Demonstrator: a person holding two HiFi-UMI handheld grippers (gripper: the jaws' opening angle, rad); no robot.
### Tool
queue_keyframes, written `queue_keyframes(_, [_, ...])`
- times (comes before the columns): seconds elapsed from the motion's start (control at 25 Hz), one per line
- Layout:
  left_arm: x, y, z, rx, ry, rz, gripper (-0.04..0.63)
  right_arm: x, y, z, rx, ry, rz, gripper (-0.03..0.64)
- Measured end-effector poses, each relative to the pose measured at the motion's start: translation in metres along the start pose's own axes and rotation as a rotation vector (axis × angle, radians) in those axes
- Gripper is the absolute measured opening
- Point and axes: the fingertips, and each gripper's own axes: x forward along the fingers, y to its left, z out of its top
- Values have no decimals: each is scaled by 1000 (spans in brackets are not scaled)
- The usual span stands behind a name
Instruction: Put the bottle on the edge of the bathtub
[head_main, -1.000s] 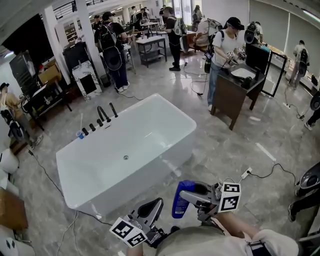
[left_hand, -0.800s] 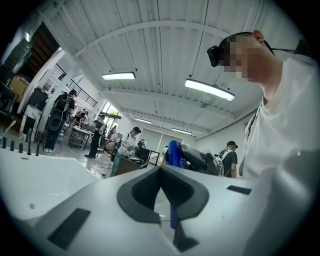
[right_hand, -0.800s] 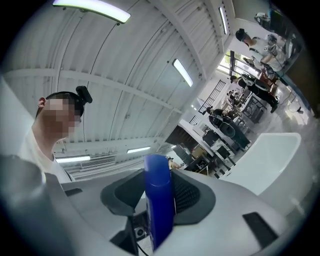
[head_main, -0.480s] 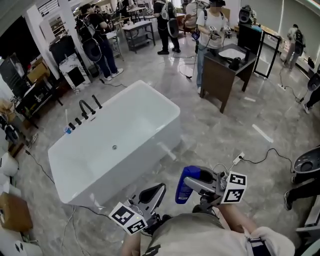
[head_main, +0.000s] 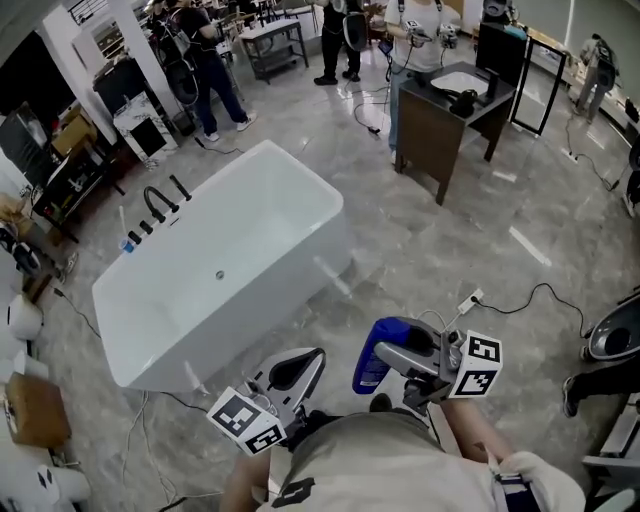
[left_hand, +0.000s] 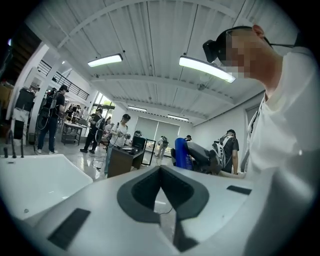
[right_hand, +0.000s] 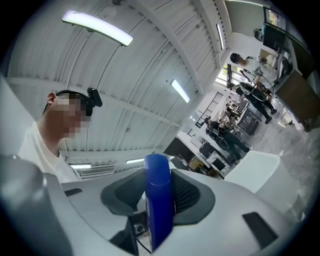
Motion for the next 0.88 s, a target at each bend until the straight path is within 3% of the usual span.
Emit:
queue_keyframes(0.24, [37, -25, -3, 13, 38, -12, 55, -35, -2, 17, -31, 19, 20, 169])
queue_keyframes(0.44, [41, -20, -6, 8, 64, -10, 57, -32, -12, 14, -35, 28, 22, 169])
queue_keyframes(0.88, [-28, 25, -18, -48, 7, 145, 57, 40, -14, -33, 13, 144, 128, 168])
